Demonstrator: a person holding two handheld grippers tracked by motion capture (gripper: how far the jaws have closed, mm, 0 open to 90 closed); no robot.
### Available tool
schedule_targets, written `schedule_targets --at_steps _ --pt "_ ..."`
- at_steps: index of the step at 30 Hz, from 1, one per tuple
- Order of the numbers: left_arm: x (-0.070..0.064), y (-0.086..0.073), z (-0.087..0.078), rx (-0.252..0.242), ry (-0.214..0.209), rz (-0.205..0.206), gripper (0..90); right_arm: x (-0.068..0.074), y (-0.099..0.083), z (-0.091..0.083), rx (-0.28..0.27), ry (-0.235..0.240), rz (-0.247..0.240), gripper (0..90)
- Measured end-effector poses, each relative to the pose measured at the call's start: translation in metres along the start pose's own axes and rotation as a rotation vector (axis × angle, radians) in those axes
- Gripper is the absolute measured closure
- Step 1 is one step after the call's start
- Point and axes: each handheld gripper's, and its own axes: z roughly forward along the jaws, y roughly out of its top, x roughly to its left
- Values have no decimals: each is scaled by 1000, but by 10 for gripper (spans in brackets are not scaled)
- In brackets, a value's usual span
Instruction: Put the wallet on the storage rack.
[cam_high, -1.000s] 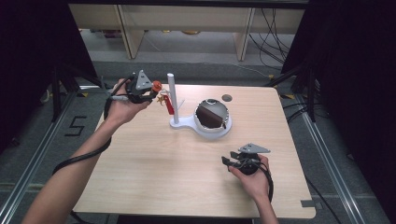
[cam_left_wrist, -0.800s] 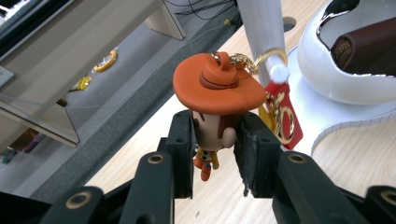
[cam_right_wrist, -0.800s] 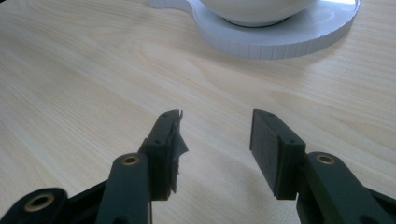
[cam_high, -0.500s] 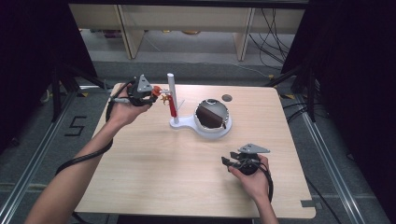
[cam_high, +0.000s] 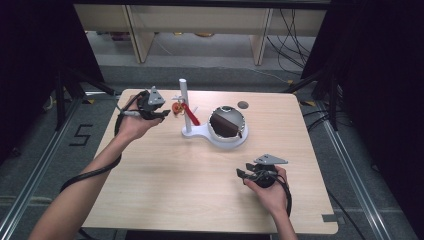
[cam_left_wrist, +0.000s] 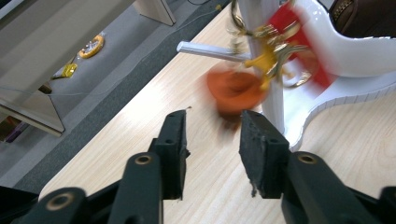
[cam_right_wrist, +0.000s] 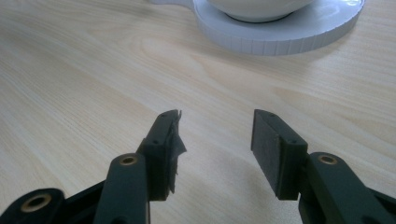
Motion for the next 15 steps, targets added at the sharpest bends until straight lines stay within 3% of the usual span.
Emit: schedule_targets --at_steps 3,6,8,10,11,12,15 --pt "-2 -3 -4 -6 -1 1 568 0 0 0 8 13 13 524" --pt "-5 -7 -8 -36 2 -24 532 0 0 -1 16 -2 10 523" --pt "-5 -10 -14 -32 -5 -8 511 0 0 -1 15 -4 10 523" --pt "-8 -16 -19 -51 -13 -24 479 -2 0 -2 6 -18 -10 523" --pt "-8 -18 -21 -54 -14 -26 458 1 -1 -3 15 -10 28 523" --pt "-9 -21 -24 -59 -20 -36 437 -2 0 -2 7 -16 0 523" --pt "-14 -31 -31 -87 -35 -84 382 -3 -2 -2 -9 -7 8 523"
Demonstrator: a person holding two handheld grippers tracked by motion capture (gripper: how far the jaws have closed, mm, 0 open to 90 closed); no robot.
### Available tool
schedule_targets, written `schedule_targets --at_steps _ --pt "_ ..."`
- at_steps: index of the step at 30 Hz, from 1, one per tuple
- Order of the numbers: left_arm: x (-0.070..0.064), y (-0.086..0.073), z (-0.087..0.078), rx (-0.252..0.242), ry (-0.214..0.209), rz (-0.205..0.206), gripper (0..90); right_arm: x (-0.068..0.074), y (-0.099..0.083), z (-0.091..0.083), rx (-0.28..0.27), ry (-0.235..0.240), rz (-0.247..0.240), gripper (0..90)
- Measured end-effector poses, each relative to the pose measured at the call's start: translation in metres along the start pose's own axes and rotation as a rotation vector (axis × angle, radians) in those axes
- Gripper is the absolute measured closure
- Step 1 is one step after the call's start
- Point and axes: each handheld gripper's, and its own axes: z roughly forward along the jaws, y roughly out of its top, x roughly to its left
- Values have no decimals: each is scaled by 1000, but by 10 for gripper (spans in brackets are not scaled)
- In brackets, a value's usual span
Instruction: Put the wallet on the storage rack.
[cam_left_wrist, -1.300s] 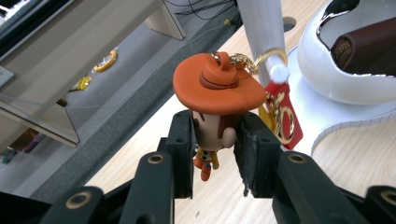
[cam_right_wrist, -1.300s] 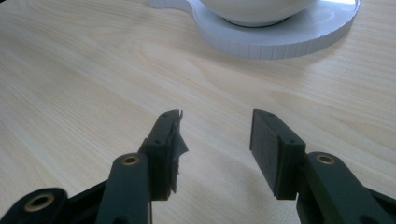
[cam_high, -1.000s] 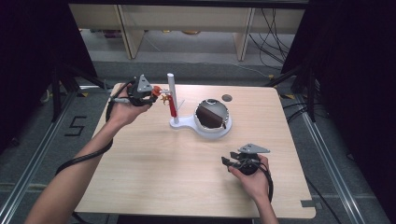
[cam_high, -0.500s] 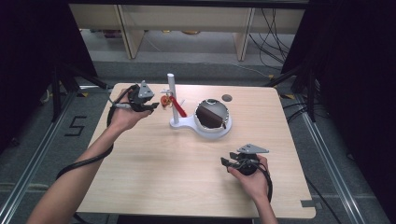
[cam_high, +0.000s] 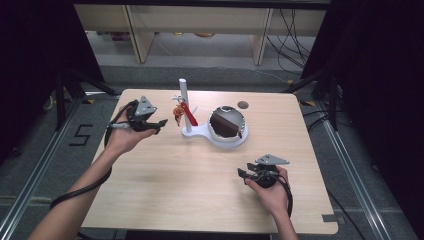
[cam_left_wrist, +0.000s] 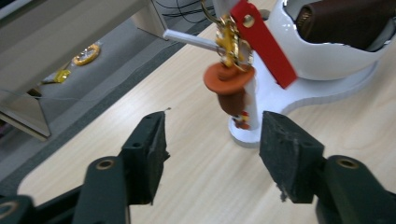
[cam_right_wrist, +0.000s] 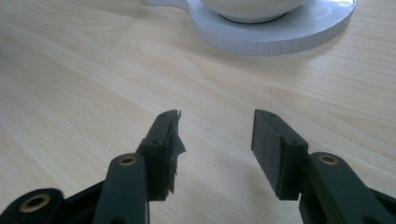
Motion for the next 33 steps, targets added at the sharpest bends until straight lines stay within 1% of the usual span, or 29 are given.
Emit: schedule_targets --at_steps 1,2,4,6,7,8,9,10,11,12,13,14,16,17,20,21,22,23,24,26,28,30,33 --pt "-1 -4 -3 -7 2 -15 371 0 0 -1 6 -8 0 522" --pt "-3 -9 -5 -26 3 -38 362 0 0 -1 7 -8 -1 523" --pt "-7 -17 -11 -37 6 -54 354 0 -1 -1 15 -1 6 522" --pt "-9 -25 -15 -38 8 -63 351 -1 -1 -1 13 -1 5 521" --pt "-12 -30 -18 -45 13 -75 350 -1 -1 -1 12 -1 5 520" --pt "-14 -37 -22 -41 21 -77 350 -1 -1 -2 5 -7 -5 520" --pt "-15 -41 -23 -49 21 -82 350 -2 -2 -2 6 -12 -10 520" --pt "-17 -47 -25 -62 25 -106 350 -2 -2 -2 6 -11 -6 519" --pt "-19 -52 -27 -63 28 -117 349 -2 -2 -3 9 -8 0 519" --pt "-21 -59 -28 -73 31 -140 350 -3 -2 -3 8 -12 -1 519" --pt "-20 -65 -30 -75 35 -114 350 -3 -3 -3 3 -15 -6 518" --pt "-24 -69 -31 -71 42 -150 350 -4 -3 -3 1 -13 -5 518" --pt "-29 -81 -33 -74 50 -177 350 -4 -4 -3 3 -17 -7 518" --pt "-32 -88 -34 -77 55 -188 349 -4 -4 -3 5 -15 5 518" --pt "-40 -107 -36 -92 64 -222 349 -5 -5 -3 2 -20 -5 517" --pt "-44 -116 -36 -101 66 -240 349 -5 -6 -3 -3 -32 -9 516" --pt "-46 -121 -37 -103 70 -252 349 -4 -6 -2 -1 -16 16 517" --pt "-50 -131 -37 -112 71 -276 349 -6 -6 -2 -3 -22 -5 517" --pt "-53 -138 -37 -120 73 -295 349 -6 -7 -2 3 -16 6 516" --pt "-59 -151 -36 -122 75 -306 349 -7 -7 -2 -4 -19 -5 515" --pt "-63 -158 -37 -123 74 -314 349 -6 -8 -1 -11 -9 -3 513" --pt "-65 -162 -38 -136 77 -325 348 -6 -9 -1 -12 -8 -1 511" --pt "-67 -165 -40 -165 91 -323 348 -6 -10 0 -7 -4 -1 509"
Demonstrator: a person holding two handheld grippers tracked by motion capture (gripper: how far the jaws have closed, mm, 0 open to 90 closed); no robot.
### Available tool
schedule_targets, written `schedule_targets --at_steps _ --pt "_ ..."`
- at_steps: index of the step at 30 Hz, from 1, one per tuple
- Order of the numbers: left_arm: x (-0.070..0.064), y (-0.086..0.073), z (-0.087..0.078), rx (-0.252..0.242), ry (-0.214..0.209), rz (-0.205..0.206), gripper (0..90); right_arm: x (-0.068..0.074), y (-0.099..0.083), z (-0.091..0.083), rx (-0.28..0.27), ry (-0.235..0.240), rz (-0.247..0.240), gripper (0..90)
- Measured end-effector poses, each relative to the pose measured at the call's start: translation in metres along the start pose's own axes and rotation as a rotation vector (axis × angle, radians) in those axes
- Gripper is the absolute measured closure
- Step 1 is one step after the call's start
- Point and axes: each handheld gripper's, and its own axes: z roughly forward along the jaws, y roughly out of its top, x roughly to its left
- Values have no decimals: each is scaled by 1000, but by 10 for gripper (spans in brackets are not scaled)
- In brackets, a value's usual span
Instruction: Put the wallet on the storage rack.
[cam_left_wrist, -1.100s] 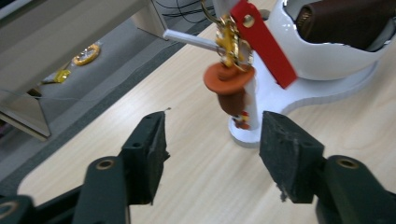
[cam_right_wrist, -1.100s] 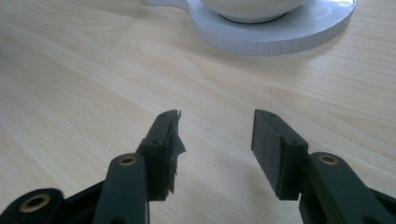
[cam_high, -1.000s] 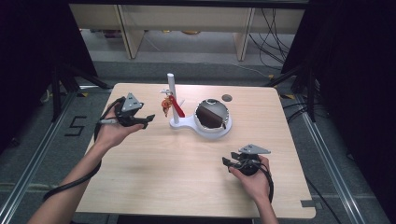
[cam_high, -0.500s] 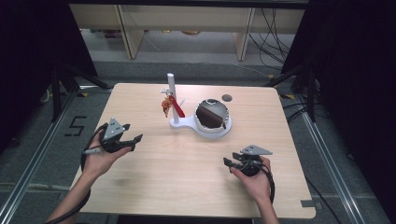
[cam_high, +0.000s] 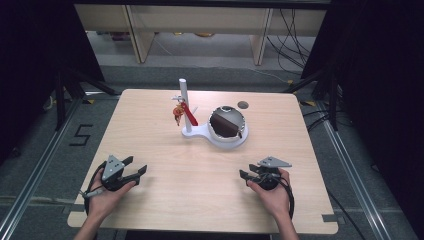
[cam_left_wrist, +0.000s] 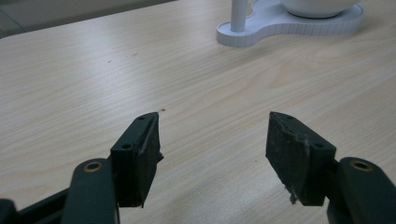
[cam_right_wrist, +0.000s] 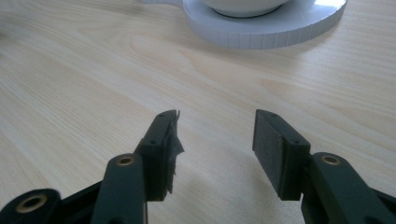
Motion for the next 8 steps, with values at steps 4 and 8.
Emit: schedule_targets --at_steps 4,8 --pt "-2 -2 -2 -34 13 -2 352 1 -2 1 -3 15 5 506" --pt "-1 -2 -3 -36 18 -24 348 0 -3 2 -17 20 2 504"
